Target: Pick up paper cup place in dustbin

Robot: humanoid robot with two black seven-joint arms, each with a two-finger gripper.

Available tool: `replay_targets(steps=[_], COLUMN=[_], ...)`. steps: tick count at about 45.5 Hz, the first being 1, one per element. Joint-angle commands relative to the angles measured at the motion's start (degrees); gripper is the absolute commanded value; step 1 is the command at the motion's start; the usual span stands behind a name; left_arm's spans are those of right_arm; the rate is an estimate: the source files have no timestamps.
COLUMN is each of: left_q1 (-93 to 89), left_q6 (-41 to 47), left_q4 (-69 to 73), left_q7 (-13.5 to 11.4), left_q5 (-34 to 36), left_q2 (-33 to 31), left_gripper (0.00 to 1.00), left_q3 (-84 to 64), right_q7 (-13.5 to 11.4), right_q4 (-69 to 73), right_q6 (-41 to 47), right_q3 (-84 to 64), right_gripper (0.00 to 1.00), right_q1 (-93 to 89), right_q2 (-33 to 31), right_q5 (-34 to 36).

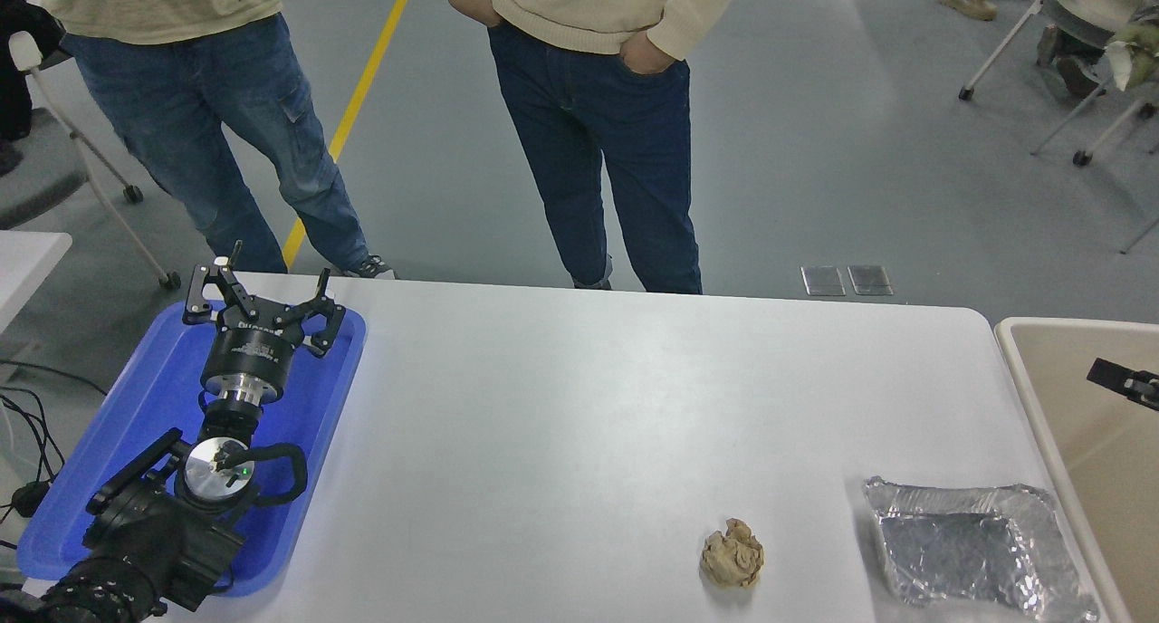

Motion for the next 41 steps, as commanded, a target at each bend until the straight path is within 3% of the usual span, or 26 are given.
replay_targets(steps=[1, 15, 25, 31, 35, 41], left_q1=[-0.1, -0.1, -0.1, -0.1, -0.1, 0.0], left_q6=[-0.1, -0.1, -0.1, -0.2, -0.2, -0.2], left_q4=[0.0, 0.0, 0.0, 0.0, 0.0, 0.0], left_q7=[0.1, 0.1, 0.1, 0.2, 0.2, 0.2], left_q5=[0.0, 0.1, 0.1, 0.0, 0.0, 0.0], left_q2=[0.0, 0.0, 0.0, 0.0, 0.2, 0.2], left_gripper=[1.00, 1.00, 1.00, 1.00, 1.00, 1.00], left_q3=[0.1, 0.1, 0.1, 0.1, 0.1, 0.1], right_q7=[0.0, -0.1, 0.0, 0.0, 0.1, 0.1], right_q4=[15.8, 36.9, 48.5, 53.7, 58.1, 64.3], right_q6=[4.2, 13.7, 17.3, 19.9, 20.8, 25.0], right_q3=[-7.5, -11.3, -24.1, -31.0, -38.9, -44.8], right_gripper=[1.00, 1.00, 1.00, 1.00, 1.00, 1.00], right_q1=[13.9, 29.3, 46.0, 55.1, 63.7, 72.1], right_q2=[-4.5, -10.8, -10.1, -6.2, -0.1, 8.8], right_q5=[-1.7, -9.7, -10.3, -9.6, -7.8, 1.0])
